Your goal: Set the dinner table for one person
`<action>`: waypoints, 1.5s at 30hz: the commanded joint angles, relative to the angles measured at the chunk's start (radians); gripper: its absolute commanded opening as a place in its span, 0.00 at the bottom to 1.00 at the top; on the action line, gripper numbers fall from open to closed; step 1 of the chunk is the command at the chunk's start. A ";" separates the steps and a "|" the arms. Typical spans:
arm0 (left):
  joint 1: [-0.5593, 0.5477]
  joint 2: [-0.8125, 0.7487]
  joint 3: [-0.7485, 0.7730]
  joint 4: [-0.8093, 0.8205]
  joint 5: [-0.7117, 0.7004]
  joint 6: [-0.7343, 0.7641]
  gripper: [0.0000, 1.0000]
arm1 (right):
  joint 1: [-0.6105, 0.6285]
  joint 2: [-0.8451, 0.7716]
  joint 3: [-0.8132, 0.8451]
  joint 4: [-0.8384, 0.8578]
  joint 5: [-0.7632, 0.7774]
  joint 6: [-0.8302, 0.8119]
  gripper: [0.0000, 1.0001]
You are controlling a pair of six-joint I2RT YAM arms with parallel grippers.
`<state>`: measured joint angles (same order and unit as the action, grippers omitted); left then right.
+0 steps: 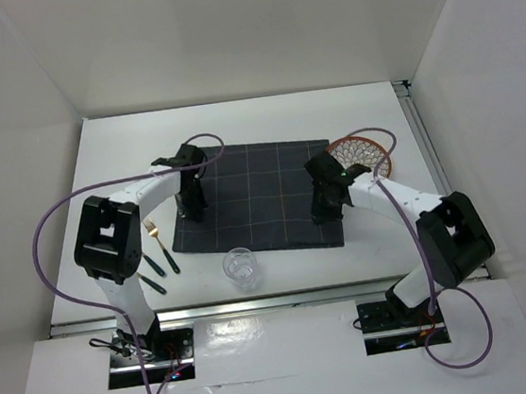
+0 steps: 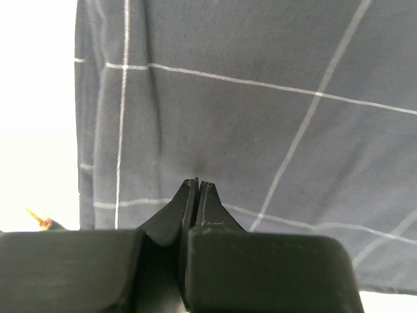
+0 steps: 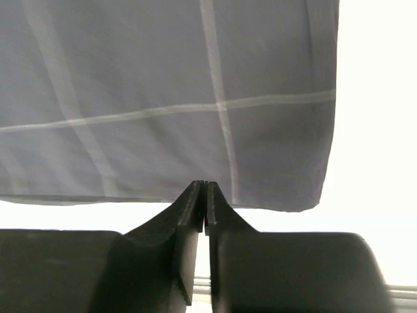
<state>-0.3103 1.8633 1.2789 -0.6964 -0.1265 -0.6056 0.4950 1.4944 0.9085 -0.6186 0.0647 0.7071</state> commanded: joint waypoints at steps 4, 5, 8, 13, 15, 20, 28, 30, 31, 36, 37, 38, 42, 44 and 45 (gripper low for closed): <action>-0.004 -0.140 0.095 -0.077 -0.044 -0.020 0.00 | -0.002 -0.059 0.272 -0.113 0.093 -0.061 0.53; -0.004 -0.141 0.096 -0.077 -0.053 -0.020 0.00 | -0.003 -0.059 0.291 -0.125 0.102 -0.061 0.58; -0.004 -0.154 0.105 -0.077 -0.053 -0.011 0.00 | -0.074 -0.071 0.316 -0.135 0.103 -0.070 0.77; -0.004 -0.093 0.105 -0.048 -0.062 -0.011 0.00 | -0.268 -0.132 0.248 -0.073 0.005 -0.080 0.87; 0.005 -0.072 0.079 -0.026 -0.053 -0.025 0.00 | -0.369 -0.172 0.204 -0.052 -0.042 -0.092 0.89; 0.014 -0.027 -0.010 0.017 -0.044 -0.059 0.00 | -0.606 -0.233 0.101 -0.006 -0.152 -0.116 0.91; 0.014 0.014 -0.090 0.049 -0.021 -0.071 0.00 | -0.745 -0.211 -0.009 0.100 -0.241 -0.135 0.91; -0.004 -0.009 -0.122 0.063 -0.021 -0.071 0.00 | -0.757 -0.185 -0.010 0.118 -0.241 -0.135 0.91; -0.004 -0.018 -0.133 0.063 -0.021 -0.071 0.00 | -0.768 -0.175 -0.019 0.140 -0.253 -0.135 0.91; -0.004 -0.027 -0.132 0.037 -0.042 -0.082 0.00 | -0.780 -0.119 -0.019 0.178 -0.275 -0.115 0.90; -0.004 -0.042 -0.119 0.019 -0.042 -0.082 0.00 | -0.789 -0.103 -0.019 0.197 -0.275 -0.115 0.90; -0.004 -0.053 -0.119 0.018 -0.053 -0.082 0.00 | -0.789 -0.103 -0.019 0.216 -0.287 -0.104 0.88; -0.004 -0.122 -0.078 -0.026 -0.070 -0.072 0.00 | -0.789 -0.045 -0.028 0.253 -0.312 -0.095 0.85; -0.004 -0.151 -0.035 -0.051 -0.096 -0.063 0.00 | -0.789 -0.017 -0.028 0.267 -0.312 -0.086 0.85; -0.004 -0.151 -0.017 -0.083 -0.111 -0.063 0.00 | -0.789 -0.008 -0.028 0.284 -0.312 -0.086 0.82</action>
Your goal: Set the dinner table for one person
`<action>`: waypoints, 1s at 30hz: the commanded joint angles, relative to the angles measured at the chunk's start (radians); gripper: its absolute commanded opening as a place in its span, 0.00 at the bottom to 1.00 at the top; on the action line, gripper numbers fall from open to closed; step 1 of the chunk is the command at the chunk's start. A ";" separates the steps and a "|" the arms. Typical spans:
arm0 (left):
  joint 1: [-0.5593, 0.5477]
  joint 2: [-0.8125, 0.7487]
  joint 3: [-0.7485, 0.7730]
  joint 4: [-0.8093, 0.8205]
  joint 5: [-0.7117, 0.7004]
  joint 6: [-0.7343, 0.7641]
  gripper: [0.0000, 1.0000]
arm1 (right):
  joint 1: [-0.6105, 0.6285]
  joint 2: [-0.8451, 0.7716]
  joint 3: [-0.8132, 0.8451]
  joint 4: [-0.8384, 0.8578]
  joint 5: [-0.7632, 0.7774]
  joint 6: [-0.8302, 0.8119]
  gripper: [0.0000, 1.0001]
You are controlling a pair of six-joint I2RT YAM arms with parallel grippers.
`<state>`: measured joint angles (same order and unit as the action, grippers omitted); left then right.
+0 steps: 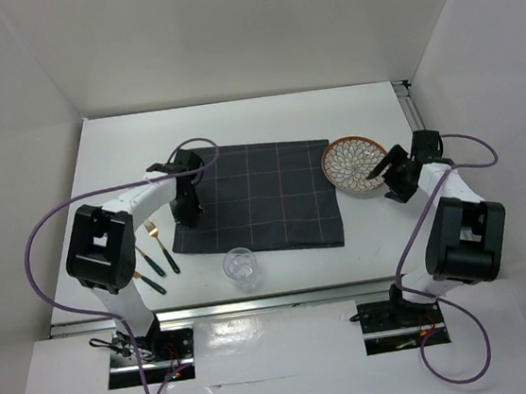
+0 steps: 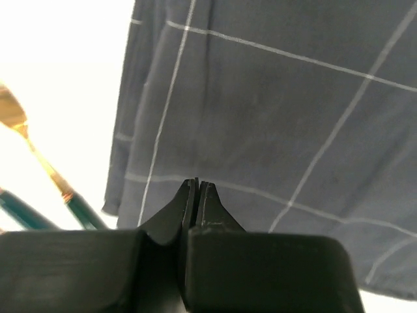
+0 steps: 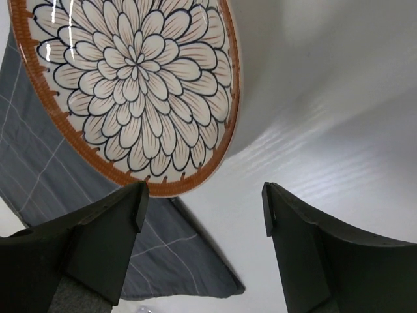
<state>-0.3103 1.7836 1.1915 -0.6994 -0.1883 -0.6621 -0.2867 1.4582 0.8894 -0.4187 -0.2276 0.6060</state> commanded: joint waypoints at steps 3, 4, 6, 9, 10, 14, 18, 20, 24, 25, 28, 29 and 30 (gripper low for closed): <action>-0.004 -0.107 0.152 -0.124 -0.068 0.013 0.00 | -0.008 0.074 -0.009 0.107 -0.029 0.026 0.77; -0.004 -0.107 0.170 -0.147 -0.079 0.013 0.00 | -0.008 0.089 -0.009 0.118 -0.029 0.026 0.76; -0.004 -0.147 0.215 -0.157 -0.092 0.031 0.00 | -0.008 0.126 -0.009 0.132 -0.039 0.035 0.72; -0.004 -0.171 0.264 -0.180 -0.102 0.053 0.00 | -0.008 0.160 -0.030 0.193 -0.055 0.057 0.66; -0.004 -0.184 0.273 -0.190 -0.102 0.053 0.00 | -0.008 0.169 -0.030 0.228 -0.070 0.069 0.63; -0.004 -0.203 0.306 -0.190 -0.083 0.071 0.00 | -0.008 0.202 -0.040 0.287 -0.079 0.090 0.46; -0.004 -0.204 0.329 -0.201 -0.074 0.071 0.00 | -0.008 0.112 -0.030 0.264 -0.017 0.100 0.13; -0.004 -0.213 0.329 -0.201 -0.065 0.071 0.00 | -0.008 0.062 -0.002 0.233 0.013 0.077 0.00; -0.004 -0.222 0.338 -0.201 -0.042 0.071 0.00 | -0.008 -0.060 0.078 0.186 0.017 0.032 0.00; -0.004 -0.222 0.338 -0.201 -0.042 0.071 0.00 | -0.008 -0.074 0.112 0.175 -0.027 0.020 0.00; -0.004 -0.231 0.347 -0.201 -0.042 0.058 0.00 | 0.015 -0.098 0.179 0.155 -0.111 0.008 0.00; -0.004 -0.231 0.358 -0.201 -0.042 0.047 0.00 | 0.036 -0.098 0.200 0.146 -0.122 0.008 0.00; -0.004 -0.240 0.358 -0.210 -0.042 0.035 0.00 | 0.091 -0.082 0.218 0.137 -0.122 -0.008 0.00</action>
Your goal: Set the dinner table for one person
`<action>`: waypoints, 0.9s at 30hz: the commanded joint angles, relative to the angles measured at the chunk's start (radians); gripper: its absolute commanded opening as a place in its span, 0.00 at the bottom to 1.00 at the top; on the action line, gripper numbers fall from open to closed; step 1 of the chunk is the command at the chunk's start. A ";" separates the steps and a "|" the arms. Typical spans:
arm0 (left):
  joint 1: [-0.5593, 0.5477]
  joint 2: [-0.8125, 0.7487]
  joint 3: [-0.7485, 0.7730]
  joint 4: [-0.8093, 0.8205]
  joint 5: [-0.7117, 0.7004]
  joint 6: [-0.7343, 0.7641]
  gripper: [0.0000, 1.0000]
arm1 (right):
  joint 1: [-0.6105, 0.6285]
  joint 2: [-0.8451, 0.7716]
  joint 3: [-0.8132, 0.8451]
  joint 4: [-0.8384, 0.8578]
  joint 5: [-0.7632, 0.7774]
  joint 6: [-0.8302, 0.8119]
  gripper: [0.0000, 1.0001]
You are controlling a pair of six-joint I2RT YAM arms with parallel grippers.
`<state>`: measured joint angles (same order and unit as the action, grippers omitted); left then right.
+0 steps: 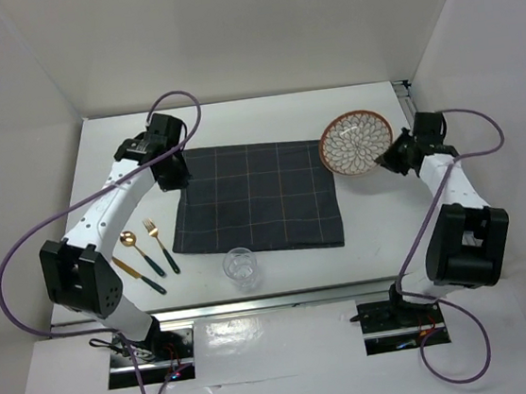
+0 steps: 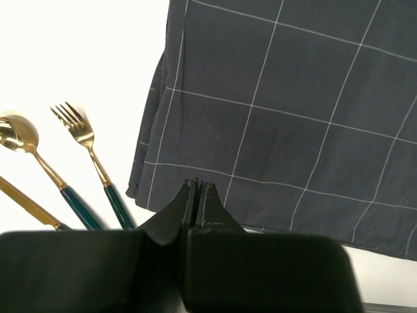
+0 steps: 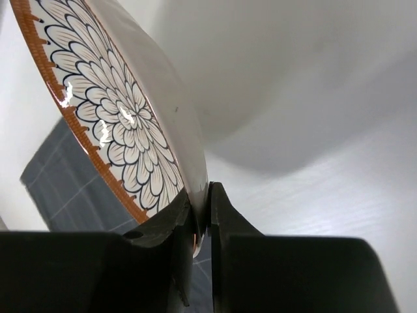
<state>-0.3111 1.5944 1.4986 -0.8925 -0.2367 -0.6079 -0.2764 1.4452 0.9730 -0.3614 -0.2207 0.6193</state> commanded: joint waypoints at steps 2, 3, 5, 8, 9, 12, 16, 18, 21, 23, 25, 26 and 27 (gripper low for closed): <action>-0.003 -0.060 0.063 -0.017 -0.003 -0.035 0.01 | 0.146 -0.037 0.164 0.065 -0.138 -0.021 0.00; -0.003 -0.060 0.063 -0.017 -0.003 -0.047 0.02 | 0.213 -0.019 0.173 0.065 -0.153 -0.021 0.00; -0.003 -0.089 0.063 -0.017 -0.022 -0.056 0.12 | 0.279 0.010 0.173 0.122 -0.205 0.008 0.00; -0.003 -0.122 0.063 -0.028 -0.042 -0.066 0.25 | 0.397 0.124 0.210 0.134 -0.304 0.017 0.00; 0.006 -0.148 0.054 -0.028 -0.055 -0.075 0.33 | 0.452 0.170 0.233 0.134 -0.304 0.017 0.00; 0.018 -0.188 0.023 -0.028 -0.055 -0.075 0.45 | 0.512 0.220 0.257 0.157 -0.319 0.028 0.00; 0.039 -0.220 -0.001 -0.006 -0.023 -0.066 0.45 | 0.568 0.308 0.286 0.167 -0.347 0.037 0.00; 0.040 -0.220 -0.001 -0.006 -0.013 -0.066 0.45 | 0.580 0.346 0.297 0.177 -0.365 0.037 0.00; 0.040 -0.209 -0.001 -0.006 -0.004 -0.066 0.44 | 0.589 0.386 0.306 0.177 -0.385 0.046 0.00; 0.040 -0.209 -0.011 -0.006 -0.004 -0.066 0.43 | 0.589 0.399 0.293 0.196 -0.385 0.057 0.00; 0.040 -0.209 -0.023 0.004 0.010 -0.066 0.43 | 0.589 0.414 0.293 0.196 -0.385 0.057 0.00; 0.040 -0.209 -0.032 0.004 0.010 -0.066 0.43 | 0.589 0.438 0.293 0.187 -0.373 0.057 0.00; 0.040 -0.209 -0.032 0.004 0.010 -0.066 0.43 | 0.589 0.448 0.305 0.165 -0.364 0.057 0.00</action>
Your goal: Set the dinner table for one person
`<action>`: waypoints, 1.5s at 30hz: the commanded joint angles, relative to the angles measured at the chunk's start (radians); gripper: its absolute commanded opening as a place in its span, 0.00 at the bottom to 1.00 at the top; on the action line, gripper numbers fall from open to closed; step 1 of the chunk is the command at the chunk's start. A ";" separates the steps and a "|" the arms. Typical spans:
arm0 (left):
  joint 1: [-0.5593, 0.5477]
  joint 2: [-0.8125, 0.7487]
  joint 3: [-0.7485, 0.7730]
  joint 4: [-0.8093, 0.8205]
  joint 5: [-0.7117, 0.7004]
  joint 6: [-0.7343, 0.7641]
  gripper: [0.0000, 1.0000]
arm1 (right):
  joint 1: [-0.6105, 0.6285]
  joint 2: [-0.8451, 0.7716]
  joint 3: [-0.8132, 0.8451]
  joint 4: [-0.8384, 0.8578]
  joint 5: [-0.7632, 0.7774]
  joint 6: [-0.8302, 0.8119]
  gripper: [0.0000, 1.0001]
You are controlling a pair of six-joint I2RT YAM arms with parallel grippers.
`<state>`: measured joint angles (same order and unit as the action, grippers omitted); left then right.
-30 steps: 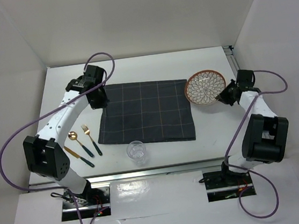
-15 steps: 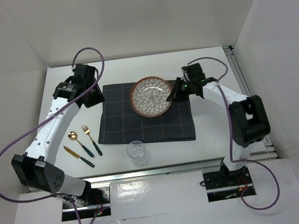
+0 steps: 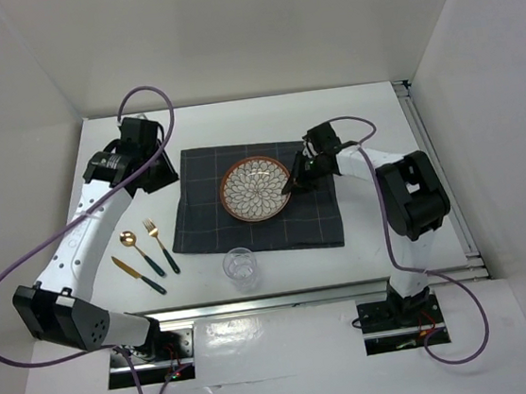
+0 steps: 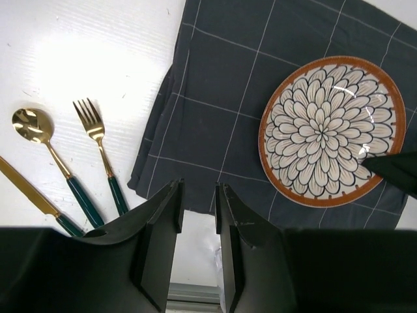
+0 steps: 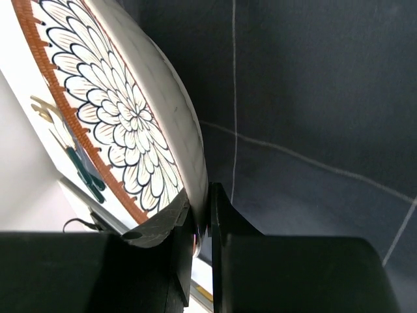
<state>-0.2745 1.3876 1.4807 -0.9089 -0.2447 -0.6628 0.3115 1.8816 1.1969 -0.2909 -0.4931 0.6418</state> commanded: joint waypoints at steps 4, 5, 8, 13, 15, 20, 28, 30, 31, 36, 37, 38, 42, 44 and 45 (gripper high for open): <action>0.003 -0.002 -0.014 0.021 0.027 0.009 0.44 | 0.021 0.024 0.124 0.001 -0.038 -0.002 0.21; 0.003 -0.002 -0.005 0.021 0.036 0.025 0.46 | 0.021 0.024 0.135 -0.022 -0.018 -0.011 0.28; 0.003 -0.002 0.029 0.021 0.036 0.051 0.46 | 0.021 0.010 0.165 -0.089 0.040 -0.047 0.55; 0.003 0.016 0.134 -0.041 0.035 0.091 0.47 | 0.021 -0.063 0.236 -0.272 0.233 -0.103 0.83; 0.003 0.016 0.171 -0.064 0.013 0.103 0.47 | 0.021 -0.136 0.205 -0.272 0.290 -0.103 0.89; 0.014 -0.005 0.193 -0.073 -0.010 0.112 0.56 | 0.116 -0.350 0.124 -0.255 0.329 -0.163 0.93; 0.043 -0.058 0.161 -0.073 0.005 0.103 0.56 | 0.501 -0.340 0.055 -0.278 0.329 -0.195 0.86; 0.043 -0.070 0.161 -0.059 0.033 0.094 0.56 | 0.564 -0.297 0.055 -0.287 0.355 -0.195 0.84; 0.043 -0.070 0.150 -0.059 0.033 0.094 0.56 | 0.581 -0.282 0.055 -0.287 0.355 -0.195 0.84; 0.043 -0.070 0.150 -0.070 0.035 0.094 0.56 | 0.658 -0.169 0.067 -0.278 0.407 -0.215 0.73; 0.043 -0.070 0.150 -0.070 0.035 0.094 0.56 | 0.669 -0.153 0.067 -0.278 0.418 -0.215 0.72; 0.043 -0.070 0.150 -0.070 0.035 0.094 0.56 | 0.669 -0.139 0.067 -0.278 0.429 -0.215 0.72; 0.043 -0.079 0.141 -0.070 0.035 0.094 0.56 | 0.689 -0.108 0.076 -0.269 0.438 -0.206 0.52; 0.043 -0.079 0.141 -0.070 0.035 0.094 0.56 | 0.698 -0.118 0.096 -0.269 0.473 -0.197 0.27; 0.043 -0.079 0.141 -0.070 0.035 0.094 0.56 | 0.698 -0.128 0.107 -0.280 0.485 -0.197 0.18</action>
<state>-0.2333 1.3411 1.6215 -0.9817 -0.2184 -0.5766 0.9936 1.7775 1.2530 -0.5648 -0.0696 0.4370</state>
